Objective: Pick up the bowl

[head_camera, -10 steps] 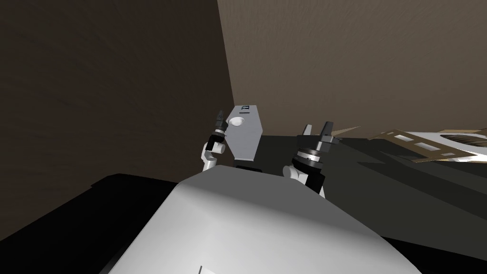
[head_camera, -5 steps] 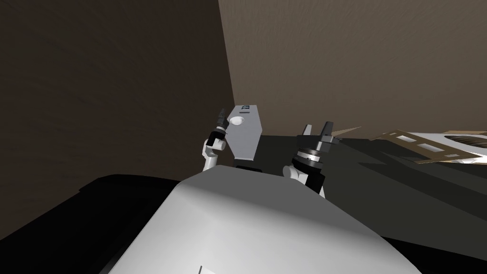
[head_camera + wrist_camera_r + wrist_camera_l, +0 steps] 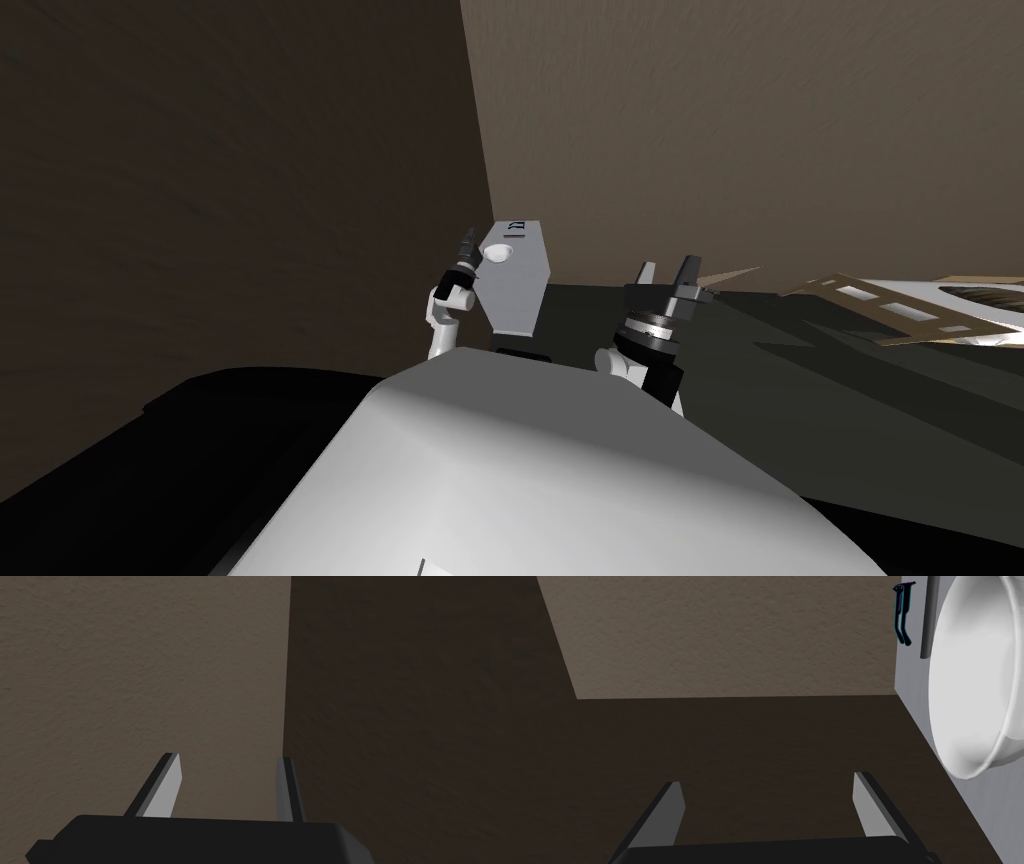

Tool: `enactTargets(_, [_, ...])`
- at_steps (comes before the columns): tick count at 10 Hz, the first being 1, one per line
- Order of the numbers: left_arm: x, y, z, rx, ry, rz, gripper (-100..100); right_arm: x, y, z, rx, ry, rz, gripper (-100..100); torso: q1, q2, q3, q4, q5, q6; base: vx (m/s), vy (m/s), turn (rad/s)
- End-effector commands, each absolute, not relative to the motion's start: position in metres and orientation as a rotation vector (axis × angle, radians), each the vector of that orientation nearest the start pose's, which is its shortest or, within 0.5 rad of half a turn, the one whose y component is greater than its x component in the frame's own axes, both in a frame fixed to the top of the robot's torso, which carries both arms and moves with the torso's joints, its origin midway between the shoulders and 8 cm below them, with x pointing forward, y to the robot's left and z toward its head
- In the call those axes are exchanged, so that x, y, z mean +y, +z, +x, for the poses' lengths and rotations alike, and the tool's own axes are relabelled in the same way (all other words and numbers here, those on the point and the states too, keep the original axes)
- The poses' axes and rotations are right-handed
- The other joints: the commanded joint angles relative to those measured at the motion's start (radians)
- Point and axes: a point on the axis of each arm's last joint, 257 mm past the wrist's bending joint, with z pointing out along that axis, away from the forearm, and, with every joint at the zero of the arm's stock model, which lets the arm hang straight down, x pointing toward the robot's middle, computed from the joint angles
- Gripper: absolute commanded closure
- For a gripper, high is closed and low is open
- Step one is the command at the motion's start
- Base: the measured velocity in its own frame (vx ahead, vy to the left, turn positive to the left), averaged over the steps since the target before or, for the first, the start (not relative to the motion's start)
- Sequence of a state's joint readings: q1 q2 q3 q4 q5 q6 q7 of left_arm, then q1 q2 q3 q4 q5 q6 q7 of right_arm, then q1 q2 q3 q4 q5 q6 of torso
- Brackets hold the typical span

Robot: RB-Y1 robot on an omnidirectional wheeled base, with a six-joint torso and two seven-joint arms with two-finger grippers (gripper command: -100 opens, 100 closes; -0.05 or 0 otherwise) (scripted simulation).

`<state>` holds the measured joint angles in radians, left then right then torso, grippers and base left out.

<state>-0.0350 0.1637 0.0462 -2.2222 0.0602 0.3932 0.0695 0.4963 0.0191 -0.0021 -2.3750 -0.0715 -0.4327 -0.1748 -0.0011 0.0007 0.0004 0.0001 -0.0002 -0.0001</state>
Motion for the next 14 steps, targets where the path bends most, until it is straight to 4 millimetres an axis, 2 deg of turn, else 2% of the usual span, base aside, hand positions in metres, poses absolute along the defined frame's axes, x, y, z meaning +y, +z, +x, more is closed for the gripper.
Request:
enactTargets(1, [0.244, 0.026, 0.513, 1.044, -1.308, -0.959, -100, -0.287, 0.055, 0.334, 0.479, 1.520, 0.748, 0, 0.000, 0.000, 0.000, 0.000, 0.000, 0.000, -0.021, -0.025, 0.025])
enactTargets(3, [0.245, 0.017, 0.515, 1.069, -1.292, -0.987, -100, -0.287, 0.055, 0.334, 0.479, 1.520, 0.748, 0, -0.001, 0.000, 0.000, 0.000, 0.000, 0.000, -0.014, -0.015, 0.010])
enactTargets(4, [0.244, 0.024, 0.523, 1.073, -1.287, -0.991, -100, -0.287, 0.055, 0.334, 0.479, 1.520, 0.748, 0, 0.000, 0.000, 0.000, 0.000, 0.000, 0.000, -0.016, -0.015, 0.022])
enactTargets(6, [0.245, 0.015, 0.525, 1.098, -1.271, -1.019, -100, -0.287, 0.055, 0.334, 0.479, 1.520, 0.748, 0, 0.000, 0.000, 0.000, 0.000, 0.000, 0.000, -0.014, -0.015, 0.007])
enactTargets(7, [0.245, 0.022, 0.532, 1.104, -1.265, -1.028, -100, -0.287, 0.055, 0.334, 0.479, 1.520, 0.748, 0, 0.000, 0.000, 0.000, 0.000, 0.000, 0.000, -0.013, -0.016, 0.021])
enactTargets(9, [0.246, 0.013, 0.534, 1.128, -1.249, -1.054, -100, -0.287, 0.055, 0.334, 0.479, 1.520, 0.748, 0, 0.000, 0.000, 0.000, 0.000, 0.000, 0.000, -0.010, -0.015, 0.004])
enactTargets(10, [0.246, 0.018, 0.541, 1.136, -1.242, -1.068, -100, -0.287, 0.055, 0.334, 0.479, 1.520, 0.748, 0, 0.000, 0.000, 0.000, 0.000, 0.000, 0.000, -0.009, -0.017, 0.014])
enactTargets(12, [0.247, 0.010, 0.542, 1.157, -1.226, -1.092, -100, -0.287, 0.055, 0.334, 0.479, 1.520, 0.748, 0, 0.000, 0.000, 0.000, 0.000, 0.000, 0.000, -0.006, -0.013, 0.004])
enactTargets(13, [0.248, 0.014, 0.549, 1.166, -1.219, -1.110, -100, -0.287, 0.055, 0.334, 0.479, 1.520, 0.748, 0, 0.000, -0.001, 0.000, 0.000, 0.000, 0.000, -0.011, -0.018, 0.009])
enactTargets(14, [0.248, 0.007, 0.550, 1.185, -1.205, -1.131, -100, -0.287, 0.055, 0.334, 0.479, 1.520, 0.748, 0, 0.000, 0.000, 0.000, 0.000, 0.000, 0.000, -0.008, -0.019, 0.005])
